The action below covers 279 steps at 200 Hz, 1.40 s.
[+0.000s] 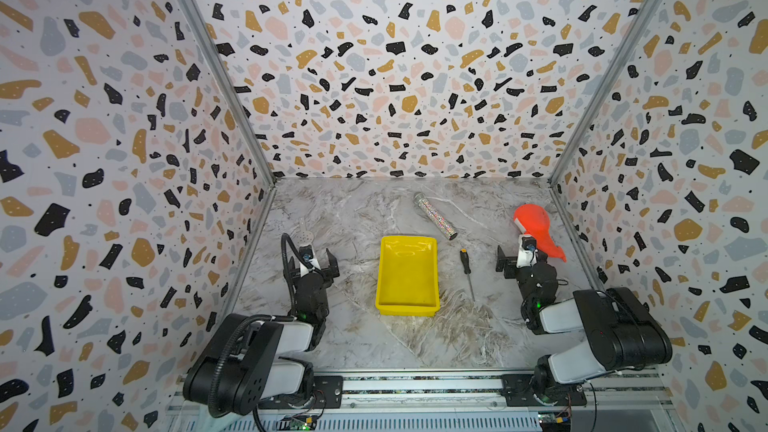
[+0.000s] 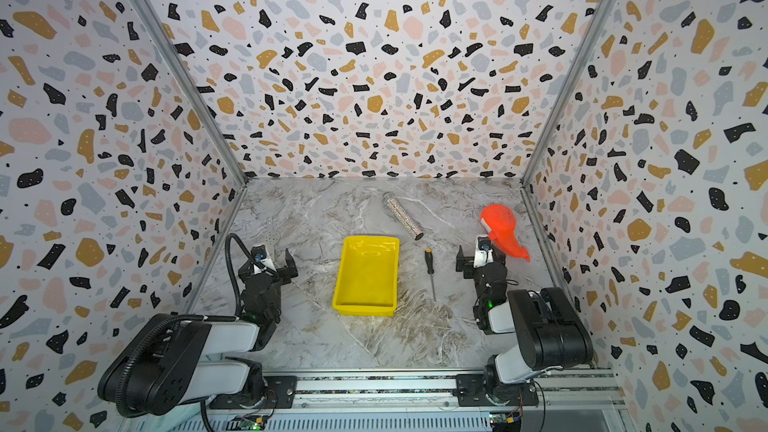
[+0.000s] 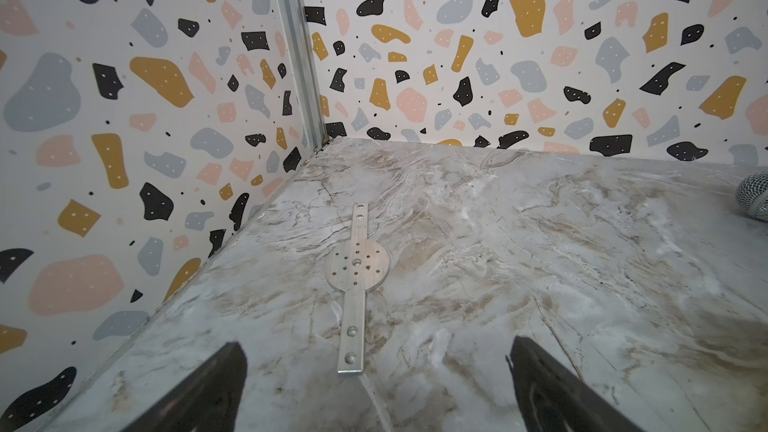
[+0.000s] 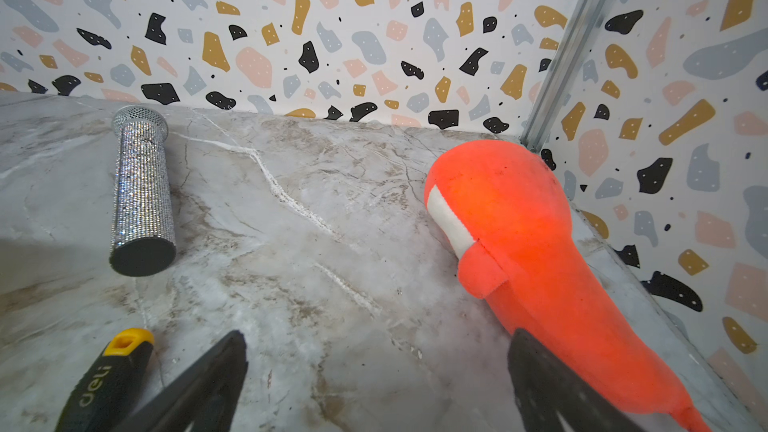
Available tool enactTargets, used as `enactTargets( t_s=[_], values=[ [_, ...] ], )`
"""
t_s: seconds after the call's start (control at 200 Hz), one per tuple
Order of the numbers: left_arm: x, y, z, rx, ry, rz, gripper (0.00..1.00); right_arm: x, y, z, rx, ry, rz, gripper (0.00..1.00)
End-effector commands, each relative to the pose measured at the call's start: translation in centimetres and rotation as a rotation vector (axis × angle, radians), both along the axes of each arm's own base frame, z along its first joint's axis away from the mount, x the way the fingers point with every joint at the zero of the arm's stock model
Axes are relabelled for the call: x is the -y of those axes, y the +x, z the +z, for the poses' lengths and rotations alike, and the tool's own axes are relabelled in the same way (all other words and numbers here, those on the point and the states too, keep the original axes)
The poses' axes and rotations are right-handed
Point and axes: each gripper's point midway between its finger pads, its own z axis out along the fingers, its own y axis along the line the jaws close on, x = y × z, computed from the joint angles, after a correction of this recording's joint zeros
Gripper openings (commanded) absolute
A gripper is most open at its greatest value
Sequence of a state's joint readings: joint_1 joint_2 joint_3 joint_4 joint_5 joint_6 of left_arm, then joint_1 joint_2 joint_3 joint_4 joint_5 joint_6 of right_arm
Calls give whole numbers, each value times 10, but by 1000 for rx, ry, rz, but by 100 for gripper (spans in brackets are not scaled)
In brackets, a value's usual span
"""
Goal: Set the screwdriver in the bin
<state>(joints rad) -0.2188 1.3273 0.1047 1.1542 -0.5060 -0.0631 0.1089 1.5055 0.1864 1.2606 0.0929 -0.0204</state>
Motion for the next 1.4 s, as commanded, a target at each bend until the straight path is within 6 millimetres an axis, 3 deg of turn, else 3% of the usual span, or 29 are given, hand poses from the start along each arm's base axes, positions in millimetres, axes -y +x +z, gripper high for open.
enactTargets(
  t_s=[0.0,0.706,0.796,0.831,0.876,0.931,1.016,1.041,1.046,1.061,1.066,1.071,1.086,1.141,1.222,1.297,1.352,1.392],
  values=[
    [-2,0,12,56,-7,6,100,0,1,13,45,-9,-3,99],
    [-2,-1,12,57,-5,8,100,0,1,13,46,-7,-7,99],
    [13,4,17,49,21,-88,100,1,-1,13,52,-10,-10,99],
    [17,6,20,34,31,-105,100,2,-6,17,69,-16,-38,99],
    [22,11,24,-22,31,-118,100,5,-18,36,157,-15,-75,99],
    [32,17,42,-78,29,-143,100,6,-35,59,222,-47,-144,99],
    [30,10,75,-98,-66,-87,100,-26,-40,86,162,-110,-80,99],
    [30,6,83,-86,-110,-84,100,-32,-41,84,83,-81,-50,99],
    [30,5,85,-79,-121,-84,100,-34,-40,95,108,-56,-43,99],
    [30,1,86,-87,-148,-79,100,-38,-43,90,48,-23,-21,99],
    [30,0,86,-88,-158,-77,100,-39,-42,99,69,3,-20,99],
    [29,-1,87,-85,-169,-75,100,-38,-44,93,32,13,-22,99],
    [28,-5,87,-89,-205,-64,100,-37,-45,103,40,79,-32,99],
    [27,-18,82,-104,-329,-44,100,-28,-59,88,-97,319,-124,99],
    [45,-33,57,-171,-357,-161,100,-2,-93,24,-281,540,-345,99],
    [44,-46,21,-211,-400,-157,100,-9,-101,-1,-356,516,-237,99],
    [41,-48,23,-194,-399,-147,100,-13,-107,-15,-393,512,-209,100],
    [36,-49,26,-185,-394,-118,100,-17,-108,-14,-394,502,-176,99]
  ],
)
